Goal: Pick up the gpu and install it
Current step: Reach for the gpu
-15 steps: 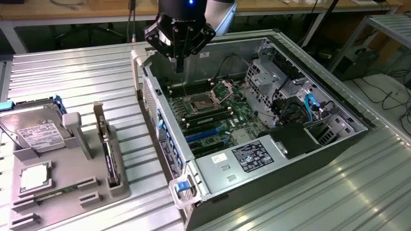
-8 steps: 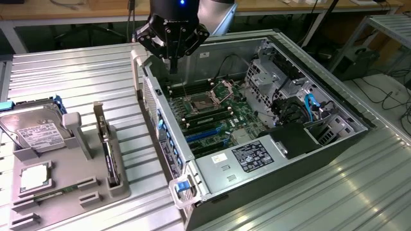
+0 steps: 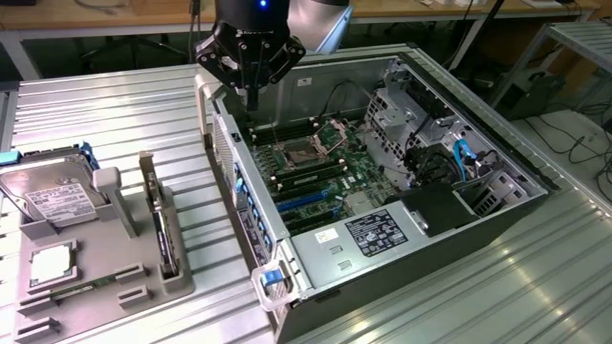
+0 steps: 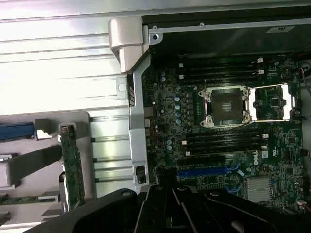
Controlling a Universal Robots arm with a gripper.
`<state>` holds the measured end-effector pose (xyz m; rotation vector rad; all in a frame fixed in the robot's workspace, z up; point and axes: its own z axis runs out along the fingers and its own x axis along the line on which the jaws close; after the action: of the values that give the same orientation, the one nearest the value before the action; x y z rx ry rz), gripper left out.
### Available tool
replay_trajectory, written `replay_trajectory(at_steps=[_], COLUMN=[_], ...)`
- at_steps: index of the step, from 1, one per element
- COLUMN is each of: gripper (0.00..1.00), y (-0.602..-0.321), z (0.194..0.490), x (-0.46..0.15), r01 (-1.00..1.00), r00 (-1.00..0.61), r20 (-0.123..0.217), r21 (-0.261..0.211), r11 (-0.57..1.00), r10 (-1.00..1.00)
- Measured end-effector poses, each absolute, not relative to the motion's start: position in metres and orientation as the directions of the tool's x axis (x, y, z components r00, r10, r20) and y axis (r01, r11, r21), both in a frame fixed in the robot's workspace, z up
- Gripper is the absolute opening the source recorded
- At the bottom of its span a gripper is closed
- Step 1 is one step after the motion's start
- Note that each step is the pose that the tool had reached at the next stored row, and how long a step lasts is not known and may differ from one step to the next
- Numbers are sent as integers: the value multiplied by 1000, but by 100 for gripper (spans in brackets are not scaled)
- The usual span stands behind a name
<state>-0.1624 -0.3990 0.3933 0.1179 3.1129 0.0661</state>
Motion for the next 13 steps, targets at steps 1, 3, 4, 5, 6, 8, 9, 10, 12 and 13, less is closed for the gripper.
replay_trajectory(at_steps=[1,3,4,5,6,8,9,10,12,13], gripper=[11,11,11,11,11,11,11,11,11,11], y=[-399,-399,-399,-399,-399,-399,-399,-399,-399,-399], z=[393,393,393,393,393,393,393,393,393,393], x=[-163,-165,-167,-167,-168,-170,-171,-171,-173,-174], r01=[75,75,75,75,75,75,75,75,75,75], r00=[-997,-997,-997,-997,-997,-997,-997,-997,-997,-997], r20=[-24,-24,-24,-24,-24,-24,-24,-24,-24,-24], r21=[43,43,43,43,43,43,43,43,43,43], r11=[996,996,996,996,996,996,996,996,996,996], r10=[76,76,76,76,76,76,76,76,76,76])
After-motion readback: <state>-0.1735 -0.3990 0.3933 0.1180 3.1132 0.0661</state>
